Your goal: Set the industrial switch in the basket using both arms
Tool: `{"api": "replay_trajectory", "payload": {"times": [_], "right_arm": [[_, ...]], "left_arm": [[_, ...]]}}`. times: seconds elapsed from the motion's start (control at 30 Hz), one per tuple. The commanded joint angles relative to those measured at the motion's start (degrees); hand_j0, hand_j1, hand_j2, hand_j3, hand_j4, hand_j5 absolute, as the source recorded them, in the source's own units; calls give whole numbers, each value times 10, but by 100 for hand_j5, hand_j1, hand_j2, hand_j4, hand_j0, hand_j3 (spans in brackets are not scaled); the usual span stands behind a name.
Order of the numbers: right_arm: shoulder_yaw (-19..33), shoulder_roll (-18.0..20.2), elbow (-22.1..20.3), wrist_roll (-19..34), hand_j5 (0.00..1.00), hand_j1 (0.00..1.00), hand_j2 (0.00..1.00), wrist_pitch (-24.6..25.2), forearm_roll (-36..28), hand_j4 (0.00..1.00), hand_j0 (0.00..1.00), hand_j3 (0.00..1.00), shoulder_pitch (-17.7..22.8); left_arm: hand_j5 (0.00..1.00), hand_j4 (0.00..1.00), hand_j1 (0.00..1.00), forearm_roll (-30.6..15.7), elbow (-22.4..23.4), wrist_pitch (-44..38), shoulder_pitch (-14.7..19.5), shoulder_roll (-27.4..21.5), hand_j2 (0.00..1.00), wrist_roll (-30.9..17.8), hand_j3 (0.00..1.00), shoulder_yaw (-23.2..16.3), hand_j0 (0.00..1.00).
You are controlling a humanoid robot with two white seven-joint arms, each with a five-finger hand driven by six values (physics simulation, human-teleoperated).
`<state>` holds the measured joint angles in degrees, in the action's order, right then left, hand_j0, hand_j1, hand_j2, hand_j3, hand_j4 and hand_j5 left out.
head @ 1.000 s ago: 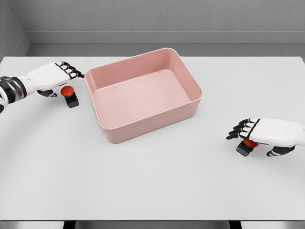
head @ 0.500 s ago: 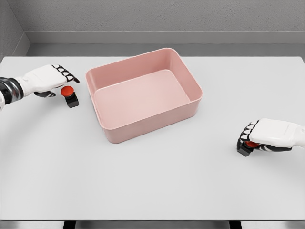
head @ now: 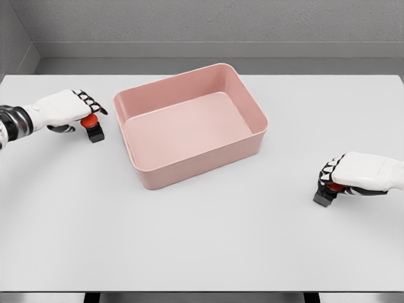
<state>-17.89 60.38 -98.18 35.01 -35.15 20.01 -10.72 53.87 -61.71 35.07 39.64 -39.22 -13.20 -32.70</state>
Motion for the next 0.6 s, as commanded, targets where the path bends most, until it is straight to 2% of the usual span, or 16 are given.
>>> {"api": "replay_trajectory", "payload": {"times": [0.0,0.33,0.57], "right_arm": [[0,1,0,0,48,48,48,2,-3,48,48,48,0],[0,6,0,0,48,48,48,3,-4,48,48,48,-30],[0,6,0,0,48,48,48,3,-4,48,48,48,-49]], "left_arm": [[84,84,84,-3,-7,-1,0,-1,84,0,84,1,84],[82,82,82,-1,-24,-1,-10,-9,82,-3,82,-1,82],[70,70,70,0,-40,-1,-17,-11,70,-3,70,0,70]]}}
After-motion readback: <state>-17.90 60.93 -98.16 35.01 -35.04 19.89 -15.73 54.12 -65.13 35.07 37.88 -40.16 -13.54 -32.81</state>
